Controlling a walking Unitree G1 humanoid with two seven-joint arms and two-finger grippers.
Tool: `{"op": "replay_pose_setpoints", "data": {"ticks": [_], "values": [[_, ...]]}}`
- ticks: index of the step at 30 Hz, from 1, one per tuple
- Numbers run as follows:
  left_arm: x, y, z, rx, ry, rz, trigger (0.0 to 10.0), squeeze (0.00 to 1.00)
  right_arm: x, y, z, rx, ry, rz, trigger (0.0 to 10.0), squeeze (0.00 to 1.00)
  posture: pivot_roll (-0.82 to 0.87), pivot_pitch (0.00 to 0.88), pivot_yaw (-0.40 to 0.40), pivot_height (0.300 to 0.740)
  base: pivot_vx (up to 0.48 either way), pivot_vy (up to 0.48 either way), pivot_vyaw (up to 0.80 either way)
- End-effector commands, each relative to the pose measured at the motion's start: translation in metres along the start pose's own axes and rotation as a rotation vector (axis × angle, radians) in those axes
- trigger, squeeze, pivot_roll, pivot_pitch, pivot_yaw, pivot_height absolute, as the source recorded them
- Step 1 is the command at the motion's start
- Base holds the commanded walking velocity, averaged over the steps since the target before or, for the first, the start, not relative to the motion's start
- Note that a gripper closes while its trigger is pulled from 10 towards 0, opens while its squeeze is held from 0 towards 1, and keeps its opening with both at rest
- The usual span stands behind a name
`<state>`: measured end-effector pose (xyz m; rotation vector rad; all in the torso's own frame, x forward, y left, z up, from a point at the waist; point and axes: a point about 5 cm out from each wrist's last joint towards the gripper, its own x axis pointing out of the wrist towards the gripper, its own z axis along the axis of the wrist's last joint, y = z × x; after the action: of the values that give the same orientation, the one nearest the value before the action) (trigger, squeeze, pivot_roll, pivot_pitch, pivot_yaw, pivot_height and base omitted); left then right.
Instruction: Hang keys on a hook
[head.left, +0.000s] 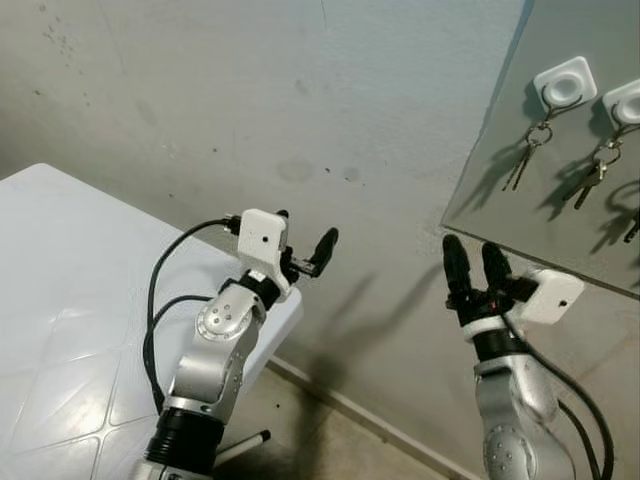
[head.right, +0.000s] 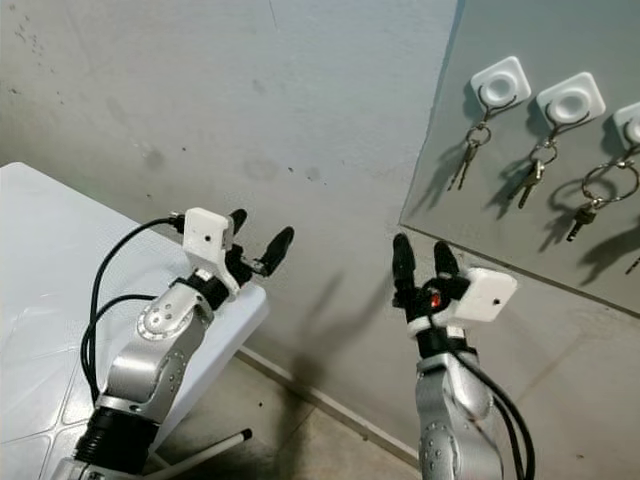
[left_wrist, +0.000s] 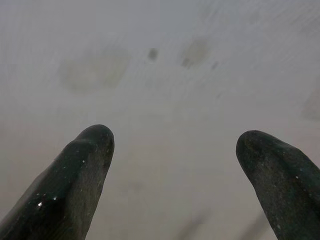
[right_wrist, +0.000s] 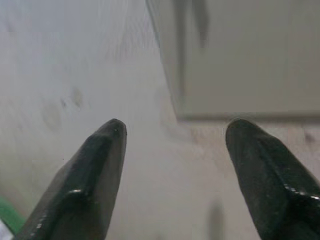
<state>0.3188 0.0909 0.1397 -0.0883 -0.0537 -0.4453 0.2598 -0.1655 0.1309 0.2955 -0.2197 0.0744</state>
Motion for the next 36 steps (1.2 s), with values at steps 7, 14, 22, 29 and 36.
{"op": "replay_pose_setpoints", "data": {"ticks": [7,14,22,29,36], "values": [[-0.004,0.009,-0.004,-0.064,-0.01,0.045,10.0,0.0,-0.006,-0.003,-0.006,-0.081,0.026,-0.016,10.0,0.0,-0.07,0.0,-0.008,0.74,0.0,0.0,0.0],[-0.002,0.013,-0.005,-0.049,-0.02,0.044,10.0,0.0,-0.004,-0.001,-0.015,-0.124,0.077,-0.016,10.0,0.0,-0.07,0.0,-0.008,0.74,0.0,0.0,0.0],[0.004,0.017,-0.001,-0.015,-0.036,0.045,10.0,0.0,0.0,-0.004,-0.019,-0.174,0.099,-0.037,10.0,0.0,-0.07,0.0,-0.007,0.74,0.0,0.0,-0.72],[0.008,0.021,0.004,0.001,-0.056,0.042,10.0,0.0,0.004,-0.006,-0.019,-0.218,0.108,-0.031,10.0,0.0,-0.07,0.0,-0.011,0.74,0.0,0.0,-0.74],[0.008,0.021,0.004,0.012,-0.065,0.033,10.0,0.0,0.003,-0.007,-0.02,-0.224,0.116,-0.032,10.0,0.0,-0.07,0.0,-0.015,0.74,0.0,0.0,-0.75]]}}
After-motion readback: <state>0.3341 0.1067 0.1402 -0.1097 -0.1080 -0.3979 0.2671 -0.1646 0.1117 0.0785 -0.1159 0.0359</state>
